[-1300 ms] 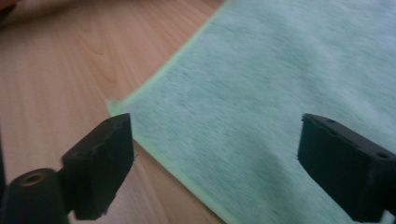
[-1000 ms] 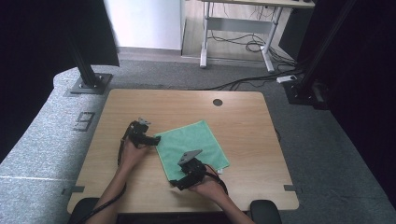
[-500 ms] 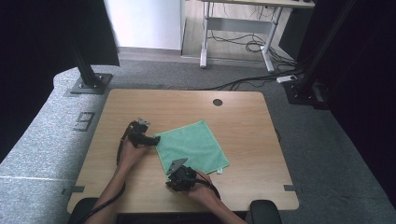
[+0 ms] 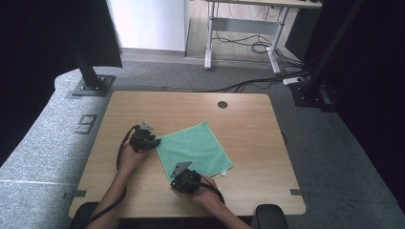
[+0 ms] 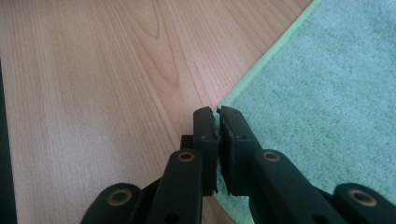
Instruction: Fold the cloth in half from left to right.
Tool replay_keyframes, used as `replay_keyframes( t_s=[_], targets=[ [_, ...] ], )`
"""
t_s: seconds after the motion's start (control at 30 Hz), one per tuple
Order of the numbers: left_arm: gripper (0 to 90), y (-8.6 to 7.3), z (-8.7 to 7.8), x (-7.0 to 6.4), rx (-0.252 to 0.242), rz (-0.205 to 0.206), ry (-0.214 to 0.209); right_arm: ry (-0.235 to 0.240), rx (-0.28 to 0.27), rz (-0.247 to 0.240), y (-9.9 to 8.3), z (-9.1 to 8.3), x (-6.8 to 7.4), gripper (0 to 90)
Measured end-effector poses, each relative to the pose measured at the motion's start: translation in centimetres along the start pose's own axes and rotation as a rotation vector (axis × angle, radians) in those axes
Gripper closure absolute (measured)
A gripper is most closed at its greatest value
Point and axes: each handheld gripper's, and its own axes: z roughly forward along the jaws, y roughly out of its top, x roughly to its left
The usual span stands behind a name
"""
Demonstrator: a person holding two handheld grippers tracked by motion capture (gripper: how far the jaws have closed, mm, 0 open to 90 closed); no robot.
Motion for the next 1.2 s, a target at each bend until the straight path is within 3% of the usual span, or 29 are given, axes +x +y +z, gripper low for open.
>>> replay_keyframes(
  t_s=[0.07,0.13,0.27,0.5,0.8,1.2],
  targets=[
    [84.3,0.0,0.0,0.2,-0.004,-0.027,-0.03,0.005,0.0,-0.004,0.1,0.1,0.0,85.4],
    [86.9,0.0,-0.1,0.3,0.001,-0.035,-0.028,0.012,0.0,0.002,0.2,0.2,0.0,85.7],
    [87.7,-0.1,-0.4,0.6,0.011,-0.051,-0.022,0.035,-0.009,0.021,0.5,0.5,0.0,86.6],
    [87.4,0.1,-1.0,0.7,0.005,-0.053,-0.002,0.037,-0.023,0.007,1.1,0.5,0.4,87.5],
    [87.0,1.0,-1.6,0.3,-0.037,-0.046,0.007,0.02,-0.079,0.01,1.6,-1.6,0.0,87.5],
    [87.2,3.2,-2.0,-0.6,-0.088,-0.022,-0.009,-0.024,-0.101,0.04,0.6,-4.0,-1.4,87.4]
  ],
)
